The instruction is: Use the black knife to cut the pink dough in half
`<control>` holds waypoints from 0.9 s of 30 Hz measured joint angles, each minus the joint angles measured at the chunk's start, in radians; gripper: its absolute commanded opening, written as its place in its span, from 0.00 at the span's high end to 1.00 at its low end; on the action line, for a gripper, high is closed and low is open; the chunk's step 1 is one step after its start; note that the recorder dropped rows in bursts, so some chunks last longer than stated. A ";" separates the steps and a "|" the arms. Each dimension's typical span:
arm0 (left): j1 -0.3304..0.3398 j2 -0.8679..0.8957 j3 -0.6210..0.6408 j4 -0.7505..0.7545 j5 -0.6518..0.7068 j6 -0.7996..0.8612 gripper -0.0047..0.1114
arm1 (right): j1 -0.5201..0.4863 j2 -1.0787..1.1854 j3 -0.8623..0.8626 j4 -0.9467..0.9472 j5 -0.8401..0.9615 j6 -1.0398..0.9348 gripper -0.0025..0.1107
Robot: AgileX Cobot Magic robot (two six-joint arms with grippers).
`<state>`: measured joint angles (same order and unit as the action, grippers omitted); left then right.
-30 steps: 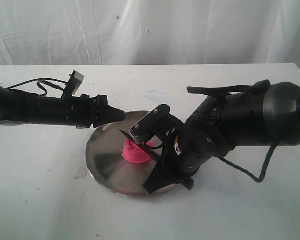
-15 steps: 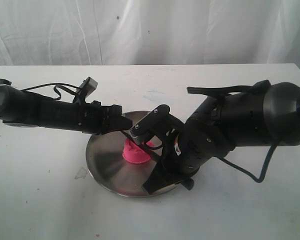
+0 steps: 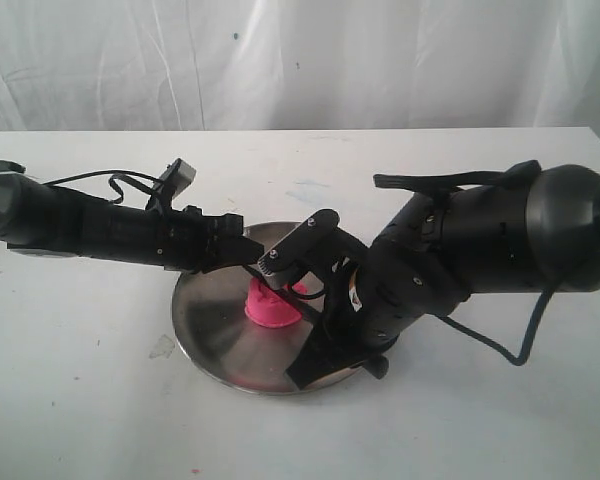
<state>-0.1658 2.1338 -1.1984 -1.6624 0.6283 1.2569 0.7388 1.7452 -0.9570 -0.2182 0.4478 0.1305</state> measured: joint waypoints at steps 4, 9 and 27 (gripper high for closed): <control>0.000 0.000 0.000 -0.002 0.000 0.000 0.96 | 0.000 0.000 0.001 0.000 -0.002 0.000 0.98; 0.000 0.000 0.000 -0.002 0.000 0.000 0.96 | 0.000 0.000 0.001 0.000 -0.002 0.000 0.98; 0.000 0.000 0.000 -0.009 0.007 0.000 0.96 | 0.000 0.036 0.001 -0.004 -0.013 0.000 0.98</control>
<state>-0.1658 2.1338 -1.1984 -1.6717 0.6348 1.2569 0.7388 1.7813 -0.9563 -0.2221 0.4346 0.1305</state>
